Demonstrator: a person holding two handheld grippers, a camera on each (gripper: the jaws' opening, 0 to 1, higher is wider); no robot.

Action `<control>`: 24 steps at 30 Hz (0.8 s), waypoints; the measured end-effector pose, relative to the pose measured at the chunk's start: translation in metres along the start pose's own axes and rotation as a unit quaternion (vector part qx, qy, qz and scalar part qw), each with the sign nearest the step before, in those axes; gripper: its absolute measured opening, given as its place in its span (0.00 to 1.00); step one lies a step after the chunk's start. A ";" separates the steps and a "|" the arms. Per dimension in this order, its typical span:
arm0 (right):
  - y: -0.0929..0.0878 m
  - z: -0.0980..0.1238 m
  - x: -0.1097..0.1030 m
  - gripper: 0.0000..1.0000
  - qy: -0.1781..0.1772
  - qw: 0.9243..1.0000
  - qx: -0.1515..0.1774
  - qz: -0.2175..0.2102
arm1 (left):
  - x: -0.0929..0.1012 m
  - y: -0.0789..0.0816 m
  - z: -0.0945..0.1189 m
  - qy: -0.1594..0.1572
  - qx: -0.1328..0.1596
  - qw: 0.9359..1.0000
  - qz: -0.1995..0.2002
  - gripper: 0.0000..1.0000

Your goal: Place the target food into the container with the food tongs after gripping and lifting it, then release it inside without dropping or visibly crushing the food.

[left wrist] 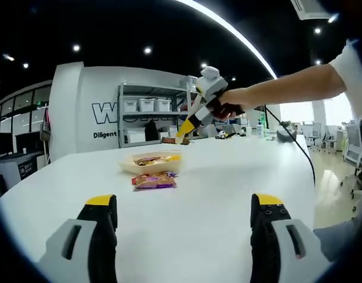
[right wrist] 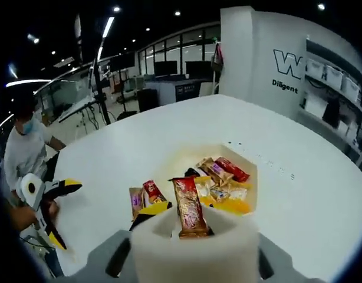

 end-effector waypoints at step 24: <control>-0.024 -0.068 0.000 0.18 0.006 0.999 -0.044 0.011 | -0.001 -0.002 -0.002 -0.010 0.001 1.000 -0.004 0.89</control>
Point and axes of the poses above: the point that each gripper's makers call its tool centre point, and the gripper's own axes: z roughly backward along the fingers, x roughly to its right, y roughly out of its top, the point moved 10 cm from there along z, roughly backward along the fingers, and after that the axes turned 14 degrees about x, right-handed, at the moved point
